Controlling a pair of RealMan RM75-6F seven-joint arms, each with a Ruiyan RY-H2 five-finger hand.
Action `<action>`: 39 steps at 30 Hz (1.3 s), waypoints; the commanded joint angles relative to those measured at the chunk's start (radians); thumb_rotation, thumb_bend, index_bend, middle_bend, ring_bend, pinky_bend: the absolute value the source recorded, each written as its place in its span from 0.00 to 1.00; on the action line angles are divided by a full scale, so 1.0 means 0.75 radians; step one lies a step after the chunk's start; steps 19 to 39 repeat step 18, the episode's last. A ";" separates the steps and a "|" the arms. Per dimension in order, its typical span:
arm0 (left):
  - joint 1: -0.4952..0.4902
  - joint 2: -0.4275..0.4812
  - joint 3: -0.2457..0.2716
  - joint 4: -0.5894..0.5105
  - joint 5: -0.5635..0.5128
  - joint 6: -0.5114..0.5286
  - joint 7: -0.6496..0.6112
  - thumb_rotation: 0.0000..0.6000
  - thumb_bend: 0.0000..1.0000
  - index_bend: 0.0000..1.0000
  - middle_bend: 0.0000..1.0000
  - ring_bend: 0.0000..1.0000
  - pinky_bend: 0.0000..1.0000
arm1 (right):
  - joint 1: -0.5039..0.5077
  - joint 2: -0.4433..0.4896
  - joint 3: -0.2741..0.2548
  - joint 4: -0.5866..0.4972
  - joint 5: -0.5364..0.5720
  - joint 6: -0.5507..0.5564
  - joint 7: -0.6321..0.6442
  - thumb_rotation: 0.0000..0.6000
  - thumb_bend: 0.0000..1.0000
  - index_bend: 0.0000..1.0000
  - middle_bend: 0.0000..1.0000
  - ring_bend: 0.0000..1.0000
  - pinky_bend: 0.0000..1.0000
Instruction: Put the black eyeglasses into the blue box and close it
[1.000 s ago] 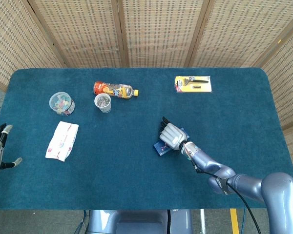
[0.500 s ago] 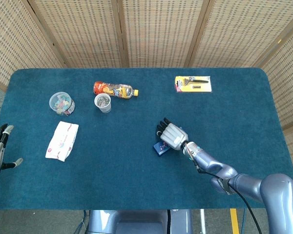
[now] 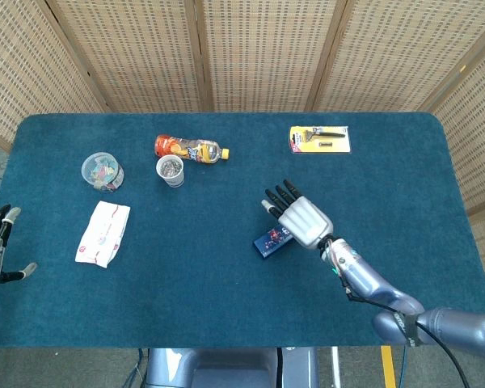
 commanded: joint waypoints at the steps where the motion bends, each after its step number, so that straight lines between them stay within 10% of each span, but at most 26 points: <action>1: 0.007 0.007 0.002 0.003 0.016 0.012 -0.021 1.00 0.00 0.00 0.00 0.00 0.00 | -0.194 0.149 -0.005 -0.101 -0.101 0.293 0.143 1.00 0.00 0.00 0.00 0.00 0.00; 10: 0.030 0.032 0.014 0.021 0.107 0.071 -0.099 1.00 0.00 0.00 0.00 0.00 0.00 | -0.635 0.081 -0.073 0.276 -0.231 0.752 0.878 1.00 0.00 0.00 0.00 0.00 0.00; 39: 0.031 0.034 0.020 0.041 0.137 0.078 -0.120 1.00 0.00 0.00 0.00 0.00 0.00 | -0.769 -0.014 -0.105 0.413 -0.266 0.827 1.013 1.00 0.00 0.00 0.00 0.00 0.00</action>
